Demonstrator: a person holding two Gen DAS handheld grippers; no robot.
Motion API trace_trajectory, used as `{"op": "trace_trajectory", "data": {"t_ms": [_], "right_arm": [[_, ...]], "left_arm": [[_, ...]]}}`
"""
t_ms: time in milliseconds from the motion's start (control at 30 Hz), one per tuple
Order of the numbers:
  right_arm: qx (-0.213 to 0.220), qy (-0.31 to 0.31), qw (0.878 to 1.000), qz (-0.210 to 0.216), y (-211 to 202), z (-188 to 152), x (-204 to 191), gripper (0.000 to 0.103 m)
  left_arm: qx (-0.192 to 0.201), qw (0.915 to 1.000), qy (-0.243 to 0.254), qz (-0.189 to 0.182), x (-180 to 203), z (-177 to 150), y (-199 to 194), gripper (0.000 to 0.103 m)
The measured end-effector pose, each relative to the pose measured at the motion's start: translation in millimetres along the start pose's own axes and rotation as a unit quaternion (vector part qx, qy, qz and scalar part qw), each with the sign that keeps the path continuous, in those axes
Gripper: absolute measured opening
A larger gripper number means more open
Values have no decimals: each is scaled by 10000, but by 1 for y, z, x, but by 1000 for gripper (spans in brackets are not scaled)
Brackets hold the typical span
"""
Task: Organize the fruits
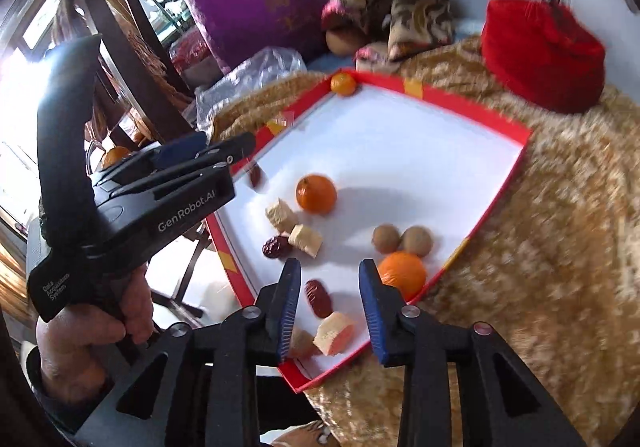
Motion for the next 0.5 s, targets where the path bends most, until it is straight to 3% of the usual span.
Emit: {"op": "trace_trajectory", "data": {"t_ms": [167,267,367,500], "right_arm": [[695,-322,9957,-514,-52,10,9,39],[1077,-632,9880,-910,-88,8,14,45],[1359,-689,9817,-1141,-119,4,22,51],[1812,-651,9683,-1590,-159,-9,34,58]], "left_arm": [[1319,9907,195,271,27,30,-47,103],[1731,9849,22,59,45,42,-71,103],[1746,9839,-378,-75,50,47,-87,103],[1072,9901,-905,-68,46,38,-93,103]]}}
Point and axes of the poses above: each gripper's, at about its wrist camera, not at the fingertips, and y roughly the way its jaws point, x to its right, z to its top, the point moved 3 cm from there along y, roughly the way its jaws point, and after that the axes turned 8 degrees about x, right-handed, at the moved point
